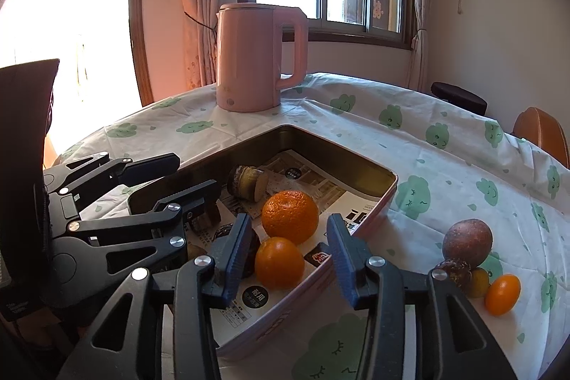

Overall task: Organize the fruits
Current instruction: 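Lower the snack roll and orange into the tin and open both grippers, then move both grippers back to the remaining fruits on the table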

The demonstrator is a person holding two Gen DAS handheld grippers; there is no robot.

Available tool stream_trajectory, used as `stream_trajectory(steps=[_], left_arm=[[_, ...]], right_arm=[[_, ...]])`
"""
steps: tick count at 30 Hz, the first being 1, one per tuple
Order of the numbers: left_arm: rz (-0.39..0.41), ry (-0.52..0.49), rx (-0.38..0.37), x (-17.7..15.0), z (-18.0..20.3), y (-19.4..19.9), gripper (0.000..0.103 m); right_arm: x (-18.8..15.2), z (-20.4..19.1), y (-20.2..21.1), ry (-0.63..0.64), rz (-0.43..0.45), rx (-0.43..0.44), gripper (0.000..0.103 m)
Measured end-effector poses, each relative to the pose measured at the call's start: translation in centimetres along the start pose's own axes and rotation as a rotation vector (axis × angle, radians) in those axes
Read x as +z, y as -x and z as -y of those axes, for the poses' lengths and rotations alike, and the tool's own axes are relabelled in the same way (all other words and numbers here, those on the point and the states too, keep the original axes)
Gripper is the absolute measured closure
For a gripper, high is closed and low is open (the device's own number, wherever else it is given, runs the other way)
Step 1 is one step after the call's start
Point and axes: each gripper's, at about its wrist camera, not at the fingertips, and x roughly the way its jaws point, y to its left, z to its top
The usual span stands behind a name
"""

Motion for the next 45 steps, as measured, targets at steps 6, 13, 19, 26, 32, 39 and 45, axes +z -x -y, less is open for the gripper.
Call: stream_trajectory(steps=[6,13,19,26,32,39,45], left_arm=[[0.015,0.018,0.013,0.1,-0.3,0.3,0.04],[0.054,0.036,-0.023,0.7,0.2,1.6,0.036],[0.087,0.017,-0.083,1.8,2.9,2.7,0.036],[0.095,-0.059,-0.155,2.8,8.5,2.8,0.035],[0.044,-0.117,-0.172,3.2,12.7,1.0,0.035],[0.015,-0.126,-0.139,4.1,14.0,-0.9,0.035],[-0.01,-0.113,-0.15,4.1,14.0,-1.8,0.035]], right_arm=[[0.0,0.1,0.2,-0.006,0.009,-0.004,0.05],[-0.5,0.9,2.0,0.008,0.055,-0.058,0.046],[-1.0,6.8,5.5,-0.085,0.077,-0.159,0.046],[-2.7,14.1,7.5,-0.256,0.042,-0.284,0.045],[-4.0,15.5,7.0,-0.263,-0.019,-0.283,0.045],[-4.2,15.6,5.6,-0.23,-0.089,-0.234,0.045],[-4.3,15.9,4.0,-0.216,-0.16,-0.218,0.045]])
